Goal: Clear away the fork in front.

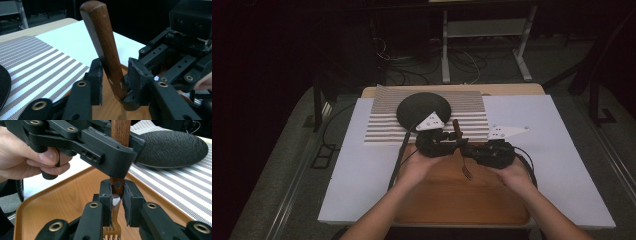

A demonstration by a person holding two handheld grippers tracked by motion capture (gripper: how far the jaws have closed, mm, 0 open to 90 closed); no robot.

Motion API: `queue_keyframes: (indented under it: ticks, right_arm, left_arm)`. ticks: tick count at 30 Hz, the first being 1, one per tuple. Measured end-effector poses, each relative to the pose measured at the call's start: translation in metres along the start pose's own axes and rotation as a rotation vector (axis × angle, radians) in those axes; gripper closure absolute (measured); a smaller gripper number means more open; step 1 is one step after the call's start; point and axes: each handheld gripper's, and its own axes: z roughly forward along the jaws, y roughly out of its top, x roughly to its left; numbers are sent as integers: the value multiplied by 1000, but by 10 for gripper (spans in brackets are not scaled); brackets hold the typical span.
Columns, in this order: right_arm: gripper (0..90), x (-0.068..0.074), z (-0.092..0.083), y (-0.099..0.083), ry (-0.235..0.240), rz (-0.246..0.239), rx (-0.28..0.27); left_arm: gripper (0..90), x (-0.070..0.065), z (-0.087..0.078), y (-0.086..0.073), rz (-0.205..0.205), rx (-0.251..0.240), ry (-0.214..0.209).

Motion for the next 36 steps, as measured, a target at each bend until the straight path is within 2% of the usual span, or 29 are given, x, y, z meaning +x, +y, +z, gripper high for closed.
queue_keyframes:
  ticks: [5, 9, 10, 14, 18, 20, 23, 28, 36]
  right_arm:
    - [770, 3, 3, 1, -1, -8, -3]
    - [739, 5, 4, 1, 3, -22, -10]
    - [675, 5, 4, 1, 11, -22, -7]
    - [530, 5, 3, -1, 5, -29, -9]
    - [411, 3, 2, -2, -5, -28, 4]
    - [365, 1, 1, -4, -1, -15, 2]
    - [298, -2, -2, -7, -36, -1, 1]
    - [184, -12, -8, -16, -74, -10, 4]
    - [122, -22, -27, -32, -147, -17, -1]
  left_arm:
    - [727, 1, -3, 0, -9, -9, -16]
    - [759, 0, -6, 1, 8, -14, -36]
    - [762, 0, -7, 1, 17, -12, -37]
    - [768, 5, -13, 3, 19, -19, -54]
    - [774, 10, -21, 4, 26, -28, -68]
    - [778, 13, -25, 5, 15, -29, -71]
    - [783, 18, -31, 5, 6, -20, -75]
    - [800, 24, -42, 2, 27, 5, -86]
    - [800, 32, -69, -3, 21, -22, -109]
